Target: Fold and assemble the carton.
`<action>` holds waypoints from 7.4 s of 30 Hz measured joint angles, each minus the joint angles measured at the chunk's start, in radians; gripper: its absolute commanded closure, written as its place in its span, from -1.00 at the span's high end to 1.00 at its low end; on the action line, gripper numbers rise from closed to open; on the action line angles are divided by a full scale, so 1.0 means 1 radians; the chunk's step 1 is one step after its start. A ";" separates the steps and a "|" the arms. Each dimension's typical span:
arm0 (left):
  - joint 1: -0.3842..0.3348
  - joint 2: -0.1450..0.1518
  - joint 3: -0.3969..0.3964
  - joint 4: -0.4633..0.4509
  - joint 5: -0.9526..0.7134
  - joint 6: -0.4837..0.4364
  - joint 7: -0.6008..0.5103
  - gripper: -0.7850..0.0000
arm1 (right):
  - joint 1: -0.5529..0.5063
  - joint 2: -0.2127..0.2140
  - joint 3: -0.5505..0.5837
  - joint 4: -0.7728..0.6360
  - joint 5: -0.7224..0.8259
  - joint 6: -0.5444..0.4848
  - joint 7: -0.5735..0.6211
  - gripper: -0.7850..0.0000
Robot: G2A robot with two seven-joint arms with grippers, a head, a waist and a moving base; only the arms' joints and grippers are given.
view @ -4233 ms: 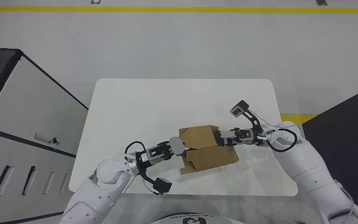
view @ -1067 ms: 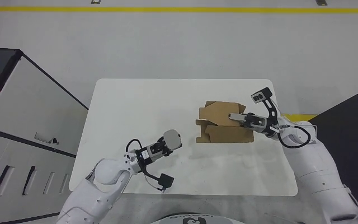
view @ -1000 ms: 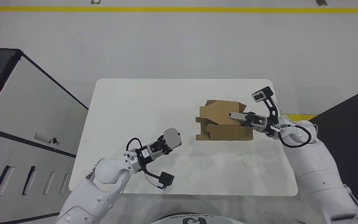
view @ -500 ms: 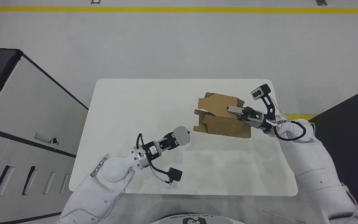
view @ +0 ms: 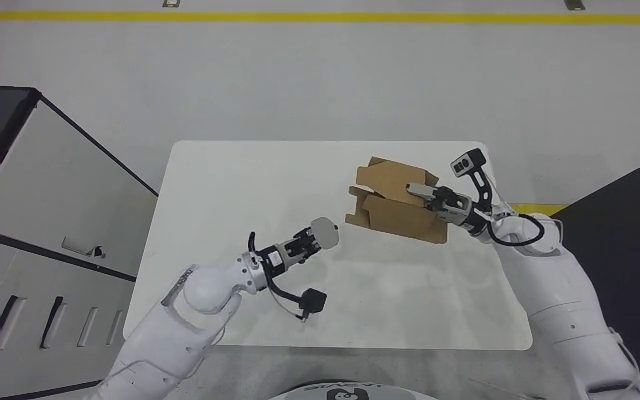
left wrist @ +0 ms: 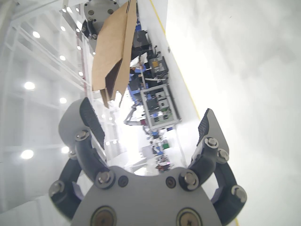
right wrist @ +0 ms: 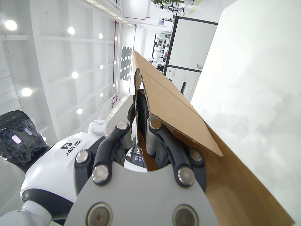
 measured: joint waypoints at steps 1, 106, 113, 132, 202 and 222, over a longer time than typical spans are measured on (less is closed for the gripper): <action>-0.002 -0.001 -0.003 0.000 -0.056 -0.029 -0.002 1.00 | -0.001 0.000 0.003 0.000 -0.008 -0.007 -0.006 -1.00; -0.173 -0.057 0.019 0.285 -1.355 -0.524 -0.137 1.00 | -0.081 -0.024 -0.061 -0.045 -0.006 -0.089 0.154 -1.00; -0.166 -0.056 0.021 0.281 -1.355 -0.519 -0.138 1.00 | -0.090 -0.024 -0.060 -0.053 -0.016 -0.082 0.165 -1.00; -0.117 -0.038 -0.039 0.221 -1.382 -0.576 -0.172 1.00 | -0.140 -0.022 0.018 -0.089 -0.096 -0.212 -0.011 -1.00; -0.215 -0.049 0.067 0.169 -1.604 -0.679 -0.458 0.62 | -0.126 -0.032 0.003 -0.104 -0.221 -0.219 -0.125 -1.00; -0.213 -0.048 0.076 0.161 -1.592 -0.669 -0.467 0.67 | -0.133 -0.034 0.006 -0.105 -0.227 -0.190 -0.138 -1.00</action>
